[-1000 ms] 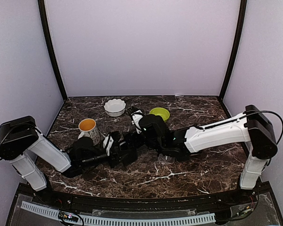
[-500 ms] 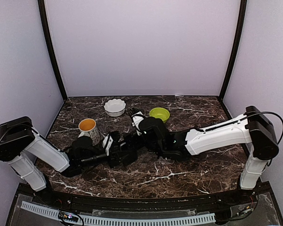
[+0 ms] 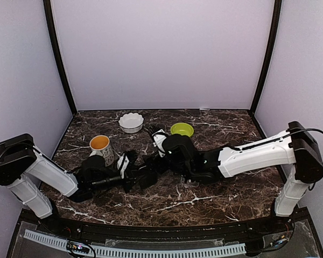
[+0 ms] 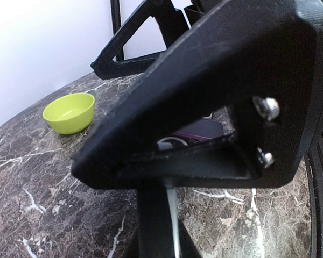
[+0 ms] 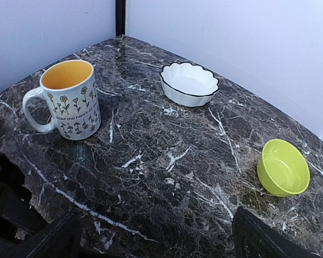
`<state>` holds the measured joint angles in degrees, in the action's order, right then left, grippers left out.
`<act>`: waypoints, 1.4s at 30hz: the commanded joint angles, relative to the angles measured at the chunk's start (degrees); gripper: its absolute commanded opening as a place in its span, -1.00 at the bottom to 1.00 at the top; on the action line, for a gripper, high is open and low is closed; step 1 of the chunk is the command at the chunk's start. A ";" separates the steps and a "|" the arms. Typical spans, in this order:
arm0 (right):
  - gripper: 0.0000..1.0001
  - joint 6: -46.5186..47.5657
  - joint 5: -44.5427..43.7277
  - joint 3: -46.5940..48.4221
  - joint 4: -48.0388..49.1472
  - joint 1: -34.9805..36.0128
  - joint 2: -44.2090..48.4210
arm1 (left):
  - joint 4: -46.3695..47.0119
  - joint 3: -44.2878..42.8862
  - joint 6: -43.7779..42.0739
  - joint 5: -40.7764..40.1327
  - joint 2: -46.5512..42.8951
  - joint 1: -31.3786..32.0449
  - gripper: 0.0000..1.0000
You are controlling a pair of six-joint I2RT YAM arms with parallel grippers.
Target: Put the phone into the phone case
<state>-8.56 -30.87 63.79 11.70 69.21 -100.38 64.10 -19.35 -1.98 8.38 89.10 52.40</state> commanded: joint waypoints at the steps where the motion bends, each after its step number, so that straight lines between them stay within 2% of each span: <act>1: 0.97 3.96 10.69 -3.65 -10.21 -0.45 4.21 | -0.88 0.03 -0.30 2.33 -1.40 0.24 -1.00; 6: 0.97 4.30 29.54 -6.73 -11.41 -4.49 14.10 | -2.45 -1.48 0.57 8.53 -3.44 0.18 -1.00; 13: 0.97 4.94 36.28 -7.62 -18.95 -5.31 24.39 | -11.83 -7.88 4.42 18.23 -11.78 0.30 -1.00; 20: 0.90 4.89 42.37 -8.27 -18.13 -5.40 27.56 | -17.89 -11.05 6.98 26.22 -18.93 0.60 -1.00; 25: 0.47 4.61 44.35 -7.31 -15.63 -5.35 27.04 | -22.97 -13.29 5.95 27.94 -20.64 1.62 -1.00; 28: 0.20 4.39 45.21 -6.23 -15.56 -5.35 25.99 | -23.23 -13.49 5.63 28.07 -21.14 1.96 -1.00; 31: 0.04 4.65 46.27 -4.55 -17.09 -5.34 24.45 | -23.63 -13.83 5.28 27.97 -21.56 2.14 -1.00; 33: -0.14 4.69 46.97 -3.71 -17.89 -5.34 23.43 | -24.07 -14.25 4.96 28.03 -21.74 2.22 -1.00; 36: -0.50 4.72 48.48 -2.71 -18.32 -5.34 22.42 | -24.33 -14.62 4.65 28.62 -21.86 2.37 -1.00; 38: -0.89 4.61 49.41 -2.53 -17.46 -5.32 22.49 | -24.39 -14.65 4.69 28.94 -21.73 2.40 -1.00; 39: -1.00 4.58 49.72 -2.53 -17.19 -5.31 22.70 | -24.38 -14.66 4.87 29.04 -21.66 2.38 -1.00; 42: -1.00 4.28 49.94 -2.94 -15.55 -5.31 24.15 | -24.11 -14.51 5.56 29.29 -21.83 2.35 -1.00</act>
<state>-2.46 19.44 59.13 -8.80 64.12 -77.38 36.03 -31.11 3.90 35.86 70.00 54.11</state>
